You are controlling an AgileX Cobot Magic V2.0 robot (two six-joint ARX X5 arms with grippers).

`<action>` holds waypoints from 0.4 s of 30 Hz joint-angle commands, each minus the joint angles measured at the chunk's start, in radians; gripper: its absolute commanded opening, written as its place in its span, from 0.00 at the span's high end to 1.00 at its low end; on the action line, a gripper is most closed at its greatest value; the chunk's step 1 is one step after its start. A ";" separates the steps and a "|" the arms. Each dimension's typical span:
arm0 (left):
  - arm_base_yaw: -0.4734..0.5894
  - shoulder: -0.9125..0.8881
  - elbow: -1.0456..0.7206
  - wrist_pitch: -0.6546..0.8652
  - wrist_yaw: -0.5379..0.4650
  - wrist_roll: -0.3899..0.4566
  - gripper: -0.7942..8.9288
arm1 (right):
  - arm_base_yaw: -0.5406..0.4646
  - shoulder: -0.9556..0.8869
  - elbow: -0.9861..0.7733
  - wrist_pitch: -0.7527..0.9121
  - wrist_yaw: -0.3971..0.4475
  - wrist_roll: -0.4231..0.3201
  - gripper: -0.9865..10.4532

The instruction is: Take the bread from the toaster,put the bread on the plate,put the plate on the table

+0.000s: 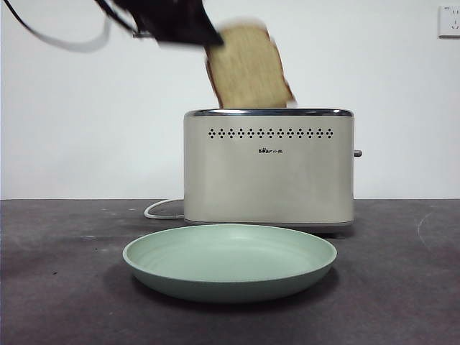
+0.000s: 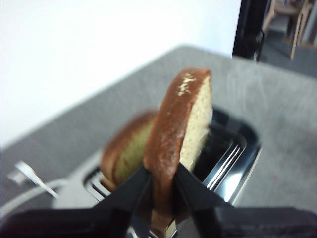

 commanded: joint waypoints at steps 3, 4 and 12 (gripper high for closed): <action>0.010 -0.113 0.002 -0.027 -0.012 -0.003 0.93 | 0.002 0.000 0.002 0.004 0.000 -0.007 0.45; 0.010 -0.135 0.002 -0.039 -0.013 -0.003 0.93 | 0.002 0.000 0.002 0.004 0.000 -0.007 0.45; 0.011 -0.315 0.002 -0.312 -0.017 -0.003 0.93 | 0.002 0.002 0.002 0.003 0.000 -0.003 0.45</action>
